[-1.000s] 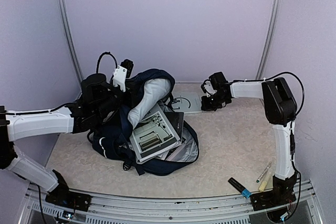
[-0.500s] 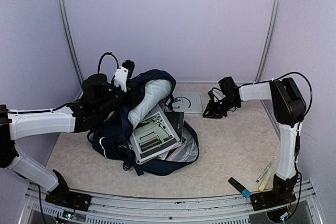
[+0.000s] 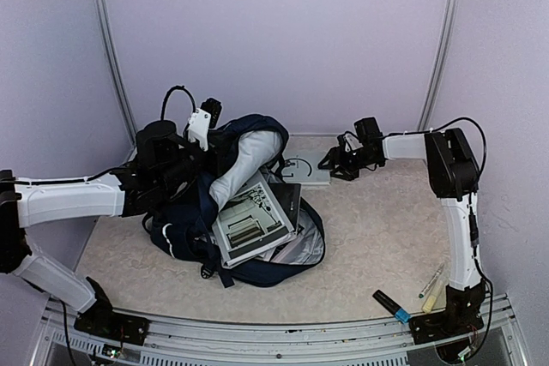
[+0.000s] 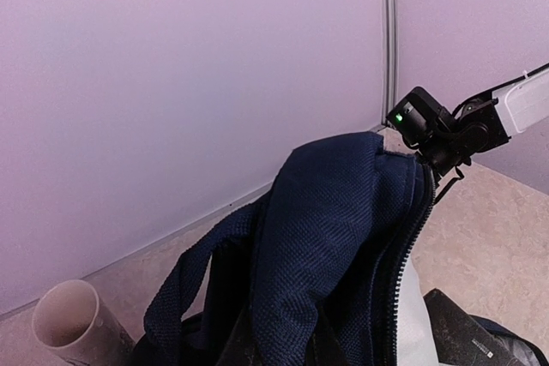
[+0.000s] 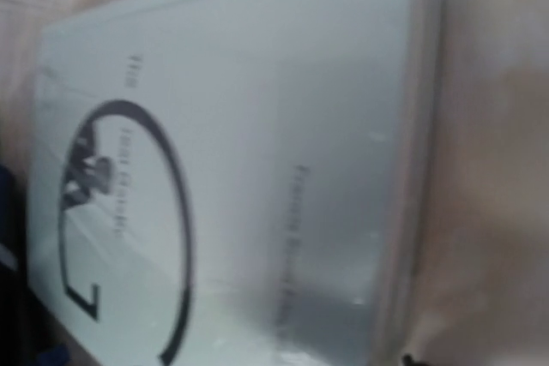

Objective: Pack the student bag
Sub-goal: Adjust the book at the center of the board.

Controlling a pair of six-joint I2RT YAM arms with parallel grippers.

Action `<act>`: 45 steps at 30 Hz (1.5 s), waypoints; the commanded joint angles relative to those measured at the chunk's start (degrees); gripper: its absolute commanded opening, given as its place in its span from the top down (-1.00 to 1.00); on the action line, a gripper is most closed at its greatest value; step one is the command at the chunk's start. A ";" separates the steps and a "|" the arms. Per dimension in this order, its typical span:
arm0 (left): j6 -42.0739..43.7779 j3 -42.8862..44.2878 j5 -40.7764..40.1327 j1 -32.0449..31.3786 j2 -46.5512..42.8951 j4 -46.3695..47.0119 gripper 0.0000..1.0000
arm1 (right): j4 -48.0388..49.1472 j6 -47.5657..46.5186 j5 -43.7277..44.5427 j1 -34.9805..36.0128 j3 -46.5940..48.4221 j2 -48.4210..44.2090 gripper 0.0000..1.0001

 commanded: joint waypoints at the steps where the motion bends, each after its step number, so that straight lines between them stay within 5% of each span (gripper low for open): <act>1: 1.26 0.50 -1.37 1.53 2.01 -2.39 1.00 | -1.83 1.15 1.13 0.19 1.91 1.33 -0.25; 9: -0.32 0.87 0.20 1.53 5.28 0.01 1.00 | 1.83 4.31 -4.66 0.19 0.70 2.33 0.11; 18: -0.95 0.80 1.25 1.53 6.00 0.07 1.00 | 6.33 7.78 -8.40 0.19 -1.24 3.75 0.28; 27: -1.62 0.35 3.22 1.53 6.60 -0.02 1.00 | 9.99 8.64 -10.75 0.19 -5.99 2.85 1.00; 45: -2.52 -2.72 2.45 0.58 0.91 -0.55 1.00 | 20.52 7.57 -10.67 -3.59 -36.24 -17.53 1.00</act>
